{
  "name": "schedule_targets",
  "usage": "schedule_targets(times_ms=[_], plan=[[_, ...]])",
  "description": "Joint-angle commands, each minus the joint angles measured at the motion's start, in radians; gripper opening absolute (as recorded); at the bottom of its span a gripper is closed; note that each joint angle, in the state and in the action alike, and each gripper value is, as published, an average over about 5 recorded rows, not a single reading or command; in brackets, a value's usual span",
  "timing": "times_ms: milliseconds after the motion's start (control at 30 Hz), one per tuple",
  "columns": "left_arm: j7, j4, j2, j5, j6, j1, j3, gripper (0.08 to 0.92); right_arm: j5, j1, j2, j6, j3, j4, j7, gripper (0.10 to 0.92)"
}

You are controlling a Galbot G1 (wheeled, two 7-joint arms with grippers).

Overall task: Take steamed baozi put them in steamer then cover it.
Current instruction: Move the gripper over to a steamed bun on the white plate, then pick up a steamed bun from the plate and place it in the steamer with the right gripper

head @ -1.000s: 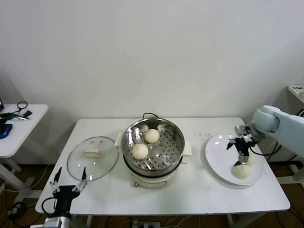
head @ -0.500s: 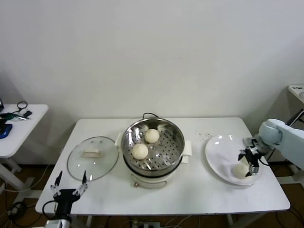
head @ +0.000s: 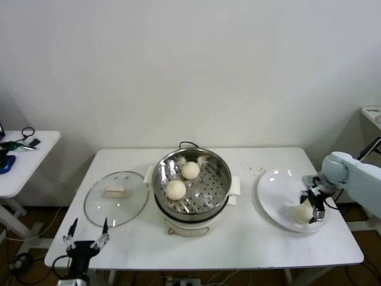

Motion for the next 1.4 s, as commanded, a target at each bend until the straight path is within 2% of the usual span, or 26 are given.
schedule_targets(times_ms=[33,233,433,667,1067,1400], plan=[[0.001,0.003,0.0,-0.001,-0.004,0.007,-0.002,0.823,-0.009,0.004,0.017,0.006,-0.016,-0.018,-0.005,0.74],[-0.001,0.01,0.001,-0.004,-0.012,0.012,-0.004,0.823,-0.003,0.011,0.015,0.015,-0.022,-0.015,-0.011,0.681],[-0.001,0.007,0.001,-0.004,-0.012,0.012,-0.004,0.823,0.012,0.056,0.02,0.045,-0.038,-0.014,-0.019,0.661],[-0.001,0.004,0.002,-0.005,-0.01,0.011,-0.003,0.823,0.012,0.246,0.058,0.207,-0.126,0.009,-0.094,0.662],[-0.003,-0.003,0.003,-0.005,-0.01,0.017,-0.005,0.823,0.079,0.639,0.288,0.418,-0.314,0.061,-0.201,0.662],[-0.003,-0.002,0.002,-0.006,-0.014,0.026,-0.006,0.823,0.111,0.704,0.507,0.531,-0.288,0.117,-0.215,0.667]])
